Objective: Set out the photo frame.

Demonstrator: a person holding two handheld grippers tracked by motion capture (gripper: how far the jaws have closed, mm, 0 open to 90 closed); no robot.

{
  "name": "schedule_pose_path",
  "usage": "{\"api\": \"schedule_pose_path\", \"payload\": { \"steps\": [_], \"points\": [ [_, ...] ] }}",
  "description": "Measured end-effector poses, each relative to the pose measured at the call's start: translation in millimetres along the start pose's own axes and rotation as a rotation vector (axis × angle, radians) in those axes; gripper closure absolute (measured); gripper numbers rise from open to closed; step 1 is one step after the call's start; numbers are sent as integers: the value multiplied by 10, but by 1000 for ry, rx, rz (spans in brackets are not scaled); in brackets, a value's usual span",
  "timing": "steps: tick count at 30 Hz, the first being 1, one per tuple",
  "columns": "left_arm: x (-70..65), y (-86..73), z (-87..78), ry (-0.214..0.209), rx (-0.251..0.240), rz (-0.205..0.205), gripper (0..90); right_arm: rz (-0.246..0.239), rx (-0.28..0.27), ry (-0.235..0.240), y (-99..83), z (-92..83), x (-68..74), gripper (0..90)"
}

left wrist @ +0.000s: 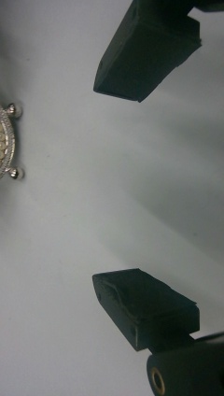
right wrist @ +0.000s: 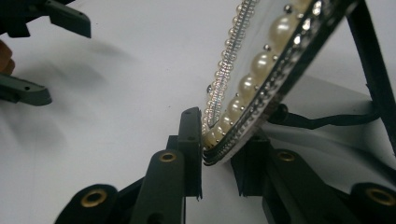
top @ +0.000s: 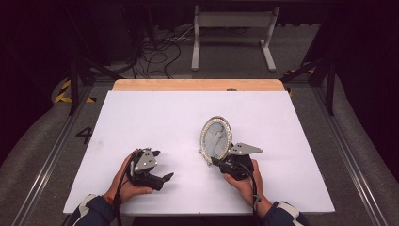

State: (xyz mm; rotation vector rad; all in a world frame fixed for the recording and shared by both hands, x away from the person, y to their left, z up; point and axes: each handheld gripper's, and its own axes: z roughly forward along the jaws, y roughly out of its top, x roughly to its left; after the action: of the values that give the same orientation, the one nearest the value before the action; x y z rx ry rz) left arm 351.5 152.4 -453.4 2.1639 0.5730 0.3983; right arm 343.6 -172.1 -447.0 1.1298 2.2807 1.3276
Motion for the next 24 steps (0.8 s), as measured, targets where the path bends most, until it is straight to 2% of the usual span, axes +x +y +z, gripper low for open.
{"api": "schedule_pose_path", "payload": {
  "steps": [3, 5, 8, 10, 17, 21, 24],
  "points": [
    [63, 84, 71, -10, -22, -15, 105, -28, -17, -21, 10, -55, 24, 709],
    [108, 135, 118, -33, -47, -23, 108, -42, -32, -30, 24, -114, 36, 708],
    [163, 230, 213, -63, -64, -27, 108, -49, -58, -45, 31, -212, 44, 707],
    [174, 263, 250, -67, -69, -27, 109, -51, -63, -50, 29, -238, 45, 707],
    [217, 478, 480, -92, -73, -13, 132, -61, -86, -84, -8, -376, 69, 734],
    [199, 624, 644, -97, -68, 21, 137, -63, -95, -99, -9, -417, 77, 740],
    [202, 655, 684, -107, -73, 15, 150, -62, -101, -103, -5, -428, 77, 740]
  ]
}}
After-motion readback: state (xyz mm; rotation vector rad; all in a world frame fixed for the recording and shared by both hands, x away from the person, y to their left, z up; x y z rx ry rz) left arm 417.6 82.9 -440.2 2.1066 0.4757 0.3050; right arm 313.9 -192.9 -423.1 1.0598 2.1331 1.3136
